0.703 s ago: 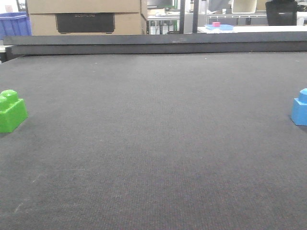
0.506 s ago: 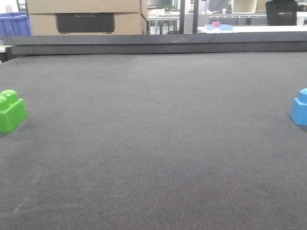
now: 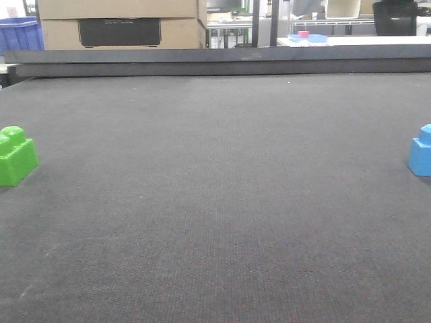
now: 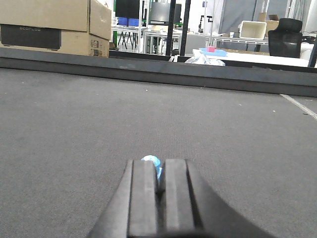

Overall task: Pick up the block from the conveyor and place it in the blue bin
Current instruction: 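Lower both grippers toward the green block and the blue block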

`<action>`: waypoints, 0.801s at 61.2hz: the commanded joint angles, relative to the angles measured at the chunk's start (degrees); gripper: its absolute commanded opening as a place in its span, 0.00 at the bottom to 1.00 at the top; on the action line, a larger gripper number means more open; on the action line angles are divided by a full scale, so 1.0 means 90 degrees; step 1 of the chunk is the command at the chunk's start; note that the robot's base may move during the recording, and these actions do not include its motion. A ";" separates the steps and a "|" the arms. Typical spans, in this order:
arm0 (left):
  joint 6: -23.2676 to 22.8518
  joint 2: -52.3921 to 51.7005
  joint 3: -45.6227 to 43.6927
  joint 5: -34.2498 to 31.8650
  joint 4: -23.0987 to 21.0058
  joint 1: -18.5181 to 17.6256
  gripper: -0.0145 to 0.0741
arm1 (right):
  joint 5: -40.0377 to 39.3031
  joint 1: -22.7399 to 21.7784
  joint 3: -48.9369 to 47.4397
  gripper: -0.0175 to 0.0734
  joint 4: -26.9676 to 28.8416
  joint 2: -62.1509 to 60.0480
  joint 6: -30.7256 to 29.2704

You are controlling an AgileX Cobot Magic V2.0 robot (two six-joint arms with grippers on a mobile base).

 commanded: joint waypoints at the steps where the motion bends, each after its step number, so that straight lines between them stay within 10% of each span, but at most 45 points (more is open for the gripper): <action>1: -0.0022 -0.0036 -0.0008 -0.0132 -0.0035 0.0016 0.04 | -0.0208 0.0023 -0.0006 0.01 -0.0044 -0.0019 -0.0005; 16: -0.0022 -0.0036 -0.0262 -0.0048 -0.0087 0.0016 0.04 | -0.1329 0.0023 -0.0119 0.01 0.0032 -0.0019 -0.0005; 49: 0.0190 0.2429 -0.4366 0.3757 0.0070 0.0016 0.04 | 0.3388 0.0023 -0.4059 0.01 0.0415 0.2214 -0.0005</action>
